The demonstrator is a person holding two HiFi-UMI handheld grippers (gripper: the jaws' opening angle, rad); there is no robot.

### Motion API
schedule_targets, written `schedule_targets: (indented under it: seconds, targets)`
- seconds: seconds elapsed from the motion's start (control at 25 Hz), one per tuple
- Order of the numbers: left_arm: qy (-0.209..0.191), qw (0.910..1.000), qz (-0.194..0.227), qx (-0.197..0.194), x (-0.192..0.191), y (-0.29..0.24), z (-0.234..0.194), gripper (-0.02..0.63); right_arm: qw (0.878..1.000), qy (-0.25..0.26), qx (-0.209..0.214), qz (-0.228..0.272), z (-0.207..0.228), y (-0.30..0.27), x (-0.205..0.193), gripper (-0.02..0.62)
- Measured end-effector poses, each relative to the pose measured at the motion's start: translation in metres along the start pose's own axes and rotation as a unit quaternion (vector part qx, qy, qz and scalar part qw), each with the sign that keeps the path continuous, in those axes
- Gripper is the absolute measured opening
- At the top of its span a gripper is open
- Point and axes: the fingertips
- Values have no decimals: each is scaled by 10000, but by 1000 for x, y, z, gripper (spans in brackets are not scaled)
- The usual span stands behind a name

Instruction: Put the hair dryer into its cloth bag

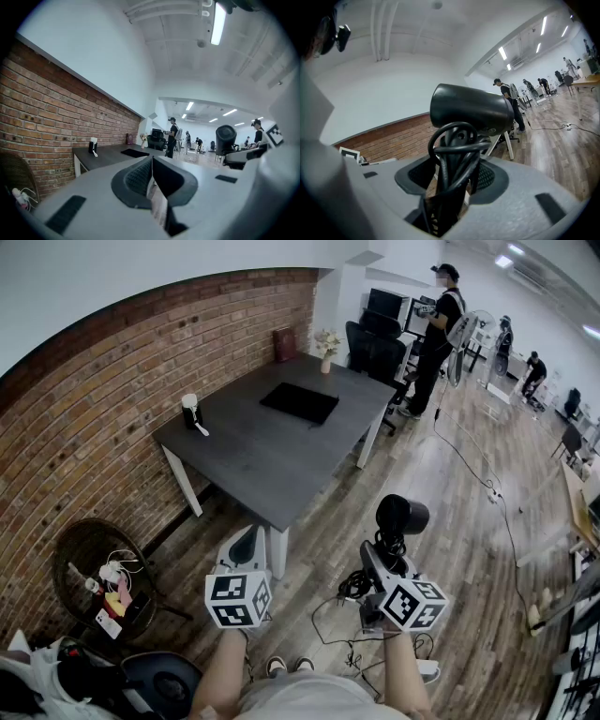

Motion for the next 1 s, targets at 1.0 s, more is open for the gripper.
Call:
schedule_targets:
  seconds: [1.0]
  targets:
    - [-74, 9992, -293, -251, -12, -41, -28, 9, 9987, -317, -392, 75, 20, -22, -10, 219]
Point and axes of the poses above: the fingertips, and each gripper's own axes: y backward along the fingers, z to its right, x out of its top, and after that the axes turned 11 degrees about y, right-handed
